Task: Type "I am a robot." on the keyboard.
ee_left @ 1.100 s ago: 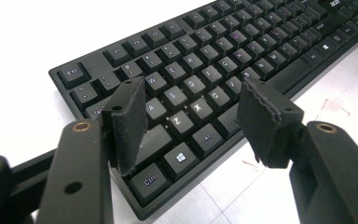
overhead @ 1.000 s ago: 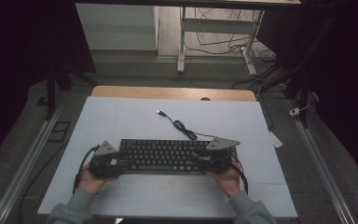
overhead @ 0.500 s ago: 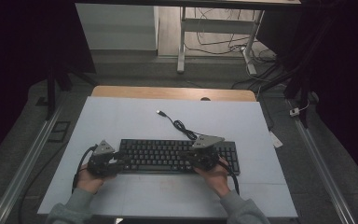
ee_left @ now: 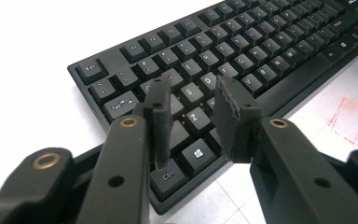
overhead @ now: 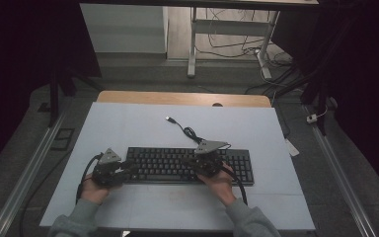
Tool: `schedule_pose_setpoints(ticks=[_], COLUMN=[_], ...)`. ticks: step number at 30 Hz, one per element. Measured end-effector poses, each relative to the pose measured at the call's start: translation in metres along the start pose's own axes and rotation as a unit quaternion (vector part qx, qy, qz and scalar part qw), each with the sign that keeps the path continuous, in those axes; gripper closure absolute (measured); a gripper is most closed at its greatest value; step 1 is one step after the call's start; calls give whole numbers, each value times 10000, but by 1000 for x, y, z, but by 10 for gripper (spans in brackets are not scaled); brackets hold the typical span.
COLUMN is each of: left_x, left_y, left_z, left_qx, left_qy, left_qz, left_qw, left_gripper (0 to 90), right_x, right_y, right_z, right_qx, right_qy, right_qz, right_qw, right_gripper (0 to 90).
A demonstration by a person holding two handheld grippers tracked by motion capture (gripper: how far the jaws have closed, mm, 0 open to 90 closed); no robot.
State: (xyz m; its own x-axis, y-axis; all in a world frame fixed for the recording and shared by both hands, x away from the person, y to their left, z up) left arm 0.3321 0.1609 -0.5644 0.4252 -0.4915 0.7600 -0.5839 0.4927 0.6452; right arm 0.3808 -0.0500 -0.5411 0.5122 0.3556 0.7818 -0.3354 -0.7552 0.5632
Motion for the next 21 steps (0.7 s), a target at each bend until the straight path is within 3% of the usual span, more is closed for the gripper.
schedule_pose_setpoints(ticks=[12, 21], left_x=[-4, -13], left_y=[-1, -10], left_z=[-4, -7], left_qx=[59, 115], left_qy=[11, -29], left_qz=[-70, -346], left_qw=[10000, 9993], left_gripper=[806, 883], right_x=[6, 13], right_y=[-19, -31], right_z=[-2, -4], right_qx=[-18, -54], right_qy=[-6, -14], right_qz=[-92, -154], right_qw=[10000, 9999], right_gripper=[895, 895])
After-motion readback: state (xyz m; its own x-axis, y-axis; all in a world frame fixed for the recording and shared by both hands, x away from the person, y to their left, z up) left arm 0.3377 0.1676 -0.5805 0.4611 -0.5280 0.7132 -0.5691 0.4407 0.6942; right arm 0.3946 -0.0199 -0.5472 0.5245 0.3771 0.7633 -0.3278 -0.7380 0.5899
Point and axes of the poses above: each handheld gripper's, and its own axes: y roughly backward along the jaws, x roughly out of its top, z roughly to its right, the point moved 9 cm from there along -y, roughly forward along the jaws, and after that the axes turned 15 degrees about -y, right-handed, at the moved point
